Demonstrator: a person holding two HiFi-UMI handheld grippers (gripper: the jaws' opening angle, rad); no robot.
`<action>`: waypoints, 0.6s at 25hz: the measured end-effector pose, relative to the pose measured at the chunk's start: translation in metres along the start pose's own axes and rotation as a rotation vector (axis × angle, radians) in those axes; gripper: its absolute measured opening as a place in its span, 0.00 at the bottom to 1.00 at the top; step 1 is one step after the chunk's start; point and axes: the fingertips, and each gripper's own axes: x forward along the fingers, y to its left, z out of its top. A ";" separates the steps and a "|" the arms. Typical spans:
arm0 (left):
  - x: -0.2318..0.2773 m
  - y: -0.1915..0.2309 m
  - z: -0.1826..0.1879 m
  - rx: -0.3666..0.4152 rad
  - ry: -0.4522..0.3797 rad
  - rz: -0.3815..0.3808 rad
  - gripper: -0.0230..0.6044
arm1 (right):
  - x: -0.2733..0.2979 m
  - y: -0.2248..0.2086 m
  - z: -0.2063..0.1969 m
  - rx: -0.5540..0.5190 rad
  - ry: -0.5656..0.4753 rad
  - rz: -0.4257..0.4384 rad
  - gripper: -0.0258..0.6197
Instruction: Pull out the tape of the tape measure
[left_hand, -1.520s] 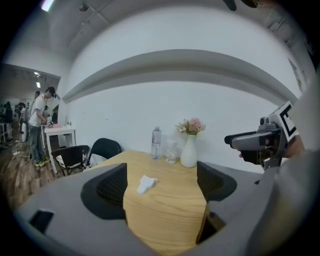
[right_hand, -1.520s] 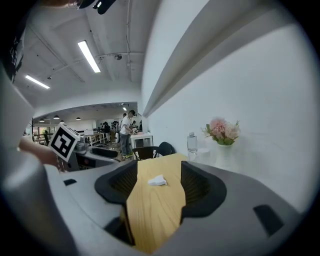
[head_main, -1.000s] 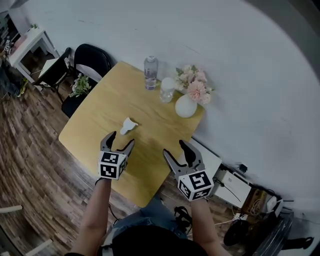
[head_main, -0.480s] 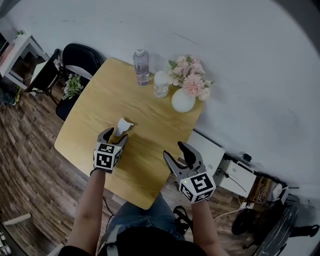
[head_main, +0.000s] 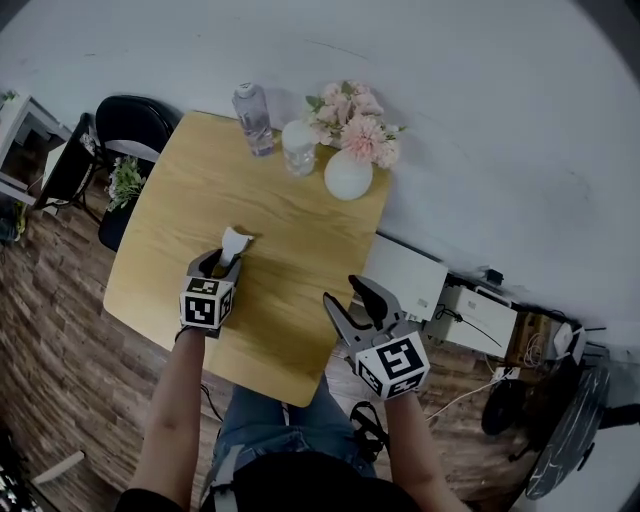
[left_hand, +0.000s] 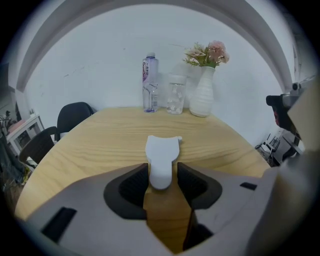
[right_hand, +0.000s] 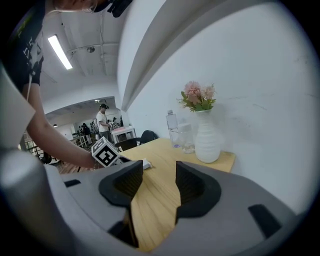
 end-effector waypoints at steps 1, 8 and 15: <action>0.000 -0.001 0.000 0.004 -0.003 -0.003 0.33 | -0.002 0.002 -0.001 0.001 0.001 -0.011 0.37; -0.001 0.001 -0.001 -0.035 0.038 -0.052 0.26 | -0.011 0.024 -0.001 0.011 -0.003 -0.122 0.34; -0.019 -0.005 0.010 0.100 0.027 -0.155 0.26 | -0.011 0.058 0.010 -0.005 -0.024 -0.188 0.32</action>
